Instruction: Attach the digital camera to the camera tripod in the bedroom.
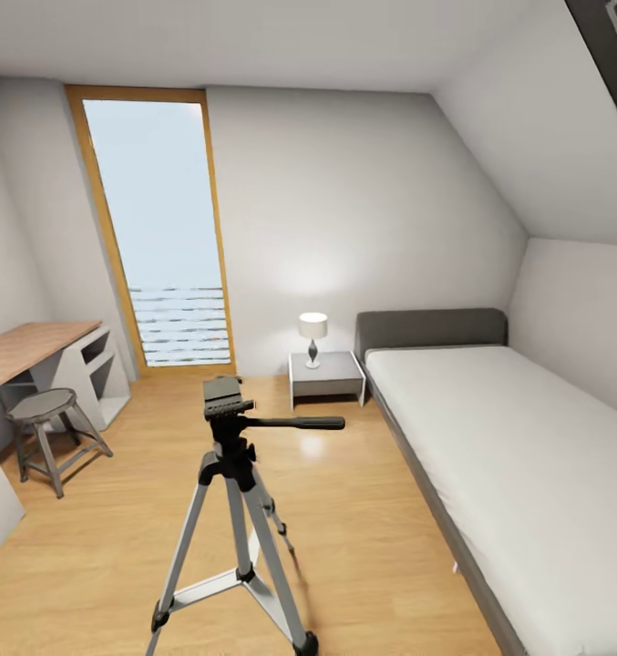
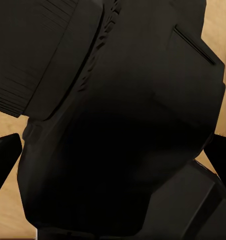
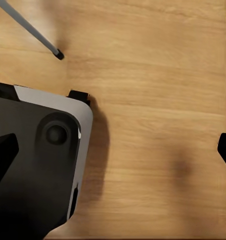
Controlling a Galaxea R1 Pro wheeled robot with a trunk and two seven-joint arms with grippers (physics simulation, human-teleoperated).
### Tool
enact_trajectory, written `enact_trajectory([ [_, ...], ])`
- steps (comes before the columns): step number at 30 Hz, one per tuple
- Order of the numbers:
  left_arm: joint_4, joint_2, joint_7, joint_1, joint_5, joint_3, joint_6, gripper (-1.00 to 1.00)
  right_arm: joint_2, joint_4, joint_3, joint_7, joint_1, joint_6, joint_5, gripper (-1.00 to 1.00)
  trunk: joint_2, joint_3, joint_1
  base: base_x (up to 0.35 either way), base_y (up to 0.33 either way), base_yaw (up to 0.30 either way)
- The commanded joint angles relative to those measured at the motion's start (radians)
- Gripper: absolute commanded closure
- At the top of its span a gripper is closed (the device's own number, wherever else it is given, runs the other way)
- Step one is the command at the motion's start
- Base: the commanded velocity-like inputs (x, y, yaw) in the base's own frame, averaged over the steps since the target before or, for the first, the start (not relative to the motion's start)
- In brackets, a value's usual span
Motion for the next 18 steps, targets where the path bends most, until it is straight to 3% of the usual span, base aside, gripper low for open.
enact_trajectory([
  [1, 0.000, 0.000, 0.002, 0.000, 0.008, -0.005, -0.001, 1.00, 0.000, 0.003, 0.007, 0.001, -0.001, -0.005, 0.004, -1.00, -0.001, 0.000, 0.000, -0.116, -0.242, 0.000],
  [10, 0.000, 0.002, 0.003, 0.000, 0.010, -0.005, -0.001, 1.00, 0.007, 0.003, 0.007, 0.001, -0.001, 0.002, 0.005, -1.00, -0.001, 0.000, 0.000, -0.048, -0.092, 0.013],
  [18, 0.000, 0.003, 0.003, 0.000, 0.012, -0.004, -0.001, 1.00, 0.006, 0.003, 0.009, 0.000, -0.001, 0.001, 0.005, -1.00, -0.001, 0.000, 0.000, -0.003, -0.006, 0.208],
])
